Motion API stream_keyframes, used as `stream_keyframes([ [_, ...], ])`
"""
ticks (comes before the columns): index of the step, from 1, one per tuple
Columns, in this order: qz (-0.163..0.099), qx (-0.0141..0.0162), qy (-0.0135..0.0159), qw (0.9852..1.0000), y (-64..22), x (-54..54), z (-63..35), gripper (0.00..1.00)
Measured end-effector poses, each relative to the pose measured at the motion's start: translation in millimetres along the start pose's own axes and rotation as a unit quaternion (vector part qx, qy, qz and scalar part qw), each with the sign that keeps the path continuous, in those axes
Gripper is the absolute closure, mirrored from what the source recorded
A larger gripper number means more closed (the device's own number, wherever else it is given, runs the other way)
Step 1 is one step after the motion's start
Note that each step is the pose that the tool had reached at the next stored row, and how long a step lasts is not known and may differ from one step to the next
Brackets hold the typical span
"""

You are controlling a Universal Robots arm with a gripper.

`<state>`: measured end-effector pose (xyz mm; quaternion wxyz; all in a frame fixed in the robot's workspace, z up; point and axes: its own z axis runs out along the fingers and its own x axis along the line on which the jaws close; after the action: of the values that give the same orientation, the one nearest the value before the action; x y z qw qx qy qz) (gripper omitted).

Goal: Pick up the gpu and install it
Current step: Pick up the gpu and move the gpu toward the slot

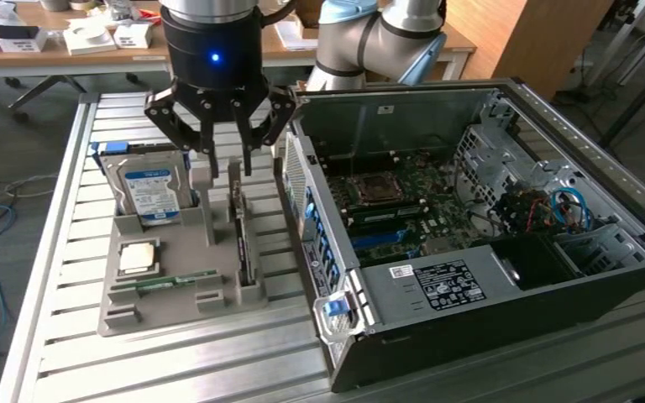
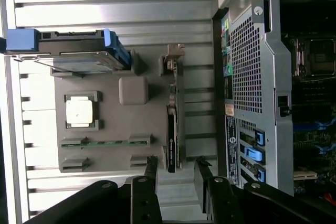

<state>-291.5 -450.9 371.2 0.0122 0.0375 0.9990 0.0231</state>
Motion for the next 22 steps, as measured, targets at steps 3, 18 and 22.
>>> stream_keyframes([
  [3,0.0,-0.0009,0.0001,1.0,-0.3,0.1,5.4,0.58],
  [18,0.0,-0.0044,0.0003,1.0,-1.0,-1.0,21.8,0.58],
  [22,0.0,-0.0053,0.0004,1.0,-0.9,-1.9,22.0,0.58],
])
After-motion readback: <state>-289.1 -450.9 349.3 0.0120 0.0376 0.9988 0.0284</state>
